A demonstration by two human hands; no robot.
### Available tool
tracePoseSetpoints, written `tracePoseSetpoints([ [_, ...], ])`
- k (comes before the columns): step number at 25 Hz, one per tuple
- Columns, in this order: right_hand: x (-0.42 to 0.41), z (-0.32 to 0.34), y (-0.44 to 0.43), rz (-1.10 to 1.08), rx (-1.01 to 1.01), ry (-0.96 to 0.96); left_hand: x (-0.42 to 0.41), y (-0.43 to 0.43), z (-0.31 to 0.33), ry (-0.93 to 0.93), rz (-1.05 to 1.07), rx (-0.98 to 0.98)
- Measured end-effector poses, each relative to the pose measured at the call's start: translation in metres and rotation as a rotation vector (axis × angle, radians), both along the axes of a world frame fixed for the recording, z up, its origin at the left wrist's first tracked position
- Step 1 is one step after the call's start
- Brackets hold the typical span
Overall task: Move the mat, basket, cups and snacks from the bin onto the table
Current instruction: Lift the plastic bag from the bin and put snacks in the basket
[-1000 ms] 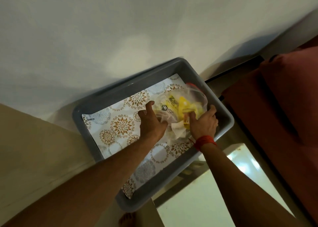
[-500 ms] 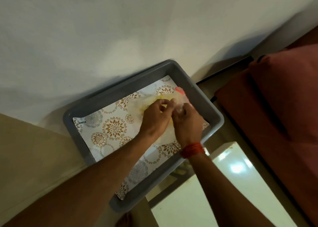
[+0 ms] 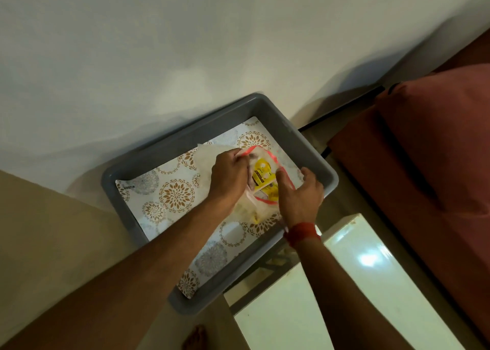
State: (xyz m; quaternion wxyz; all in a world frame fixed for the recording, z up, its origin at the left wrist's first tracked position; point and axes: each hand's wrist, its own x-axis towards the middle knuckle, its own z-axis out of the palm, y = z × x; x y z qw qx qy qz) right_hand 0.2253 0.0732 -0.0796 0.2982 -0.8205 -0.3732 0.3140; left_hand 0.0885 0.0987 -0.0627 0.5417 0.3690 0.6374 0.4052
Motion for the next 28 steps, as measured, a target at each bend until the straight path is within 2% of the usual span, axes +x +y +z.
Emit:
tracePoseSetpoints([
  [2, 0.009, -0.004, 0.005, 0.093, -0.211, 0.107, -0.001, -0.004, 0.003, -0.142, 0.100, 0.001],
  [5, 0.013, 0.003, 0.002, 0.204, -0.165, 0.156, -0.007, -0.006, 0.013, -0.339, 0.255, -0.059],
  [6, 0.012, 0.009, 0.000, 0.213, -0.107, 0.167, -0.009, -0.007, 0.018, -0.310, 0.267, -0.061],
  [9, 0.008, 0.033, -0.006, 0.172, 0.097, 0.120, -0.008, -0.013, 0.031, 0.079, 0.193, 0.014],
  [11, 0.009, 0.050, -0.010, 0.127, 0.181, 0.057, -0.001, -0.021, 0.048, 0.219, 0.163, 0.073],
  [16, 0.046, 0.089, -0.042, 0.026, 0.257, 0.102, 0.048, -0.048, 0.091, 0.316, 0.083, 0.155],
  [20, 0.096, 0.122, -0.100, -0.022, 0.292, 0.137, 0.109, -0.089, 0.123, 0.336, 0.017, 0.174],
  [24, 0.169, 0.164, -0.182, -0.148, 0.291, 0.072, 0.183, -0.159, 0.159, 0.291, -0.139, 0.209],
  [28, 0.246, 0.206, -0.283, -0.313, 0.272, 0.041, 0.260, -0.239, 0.186, 0.160, -0.324, 0.123],
])
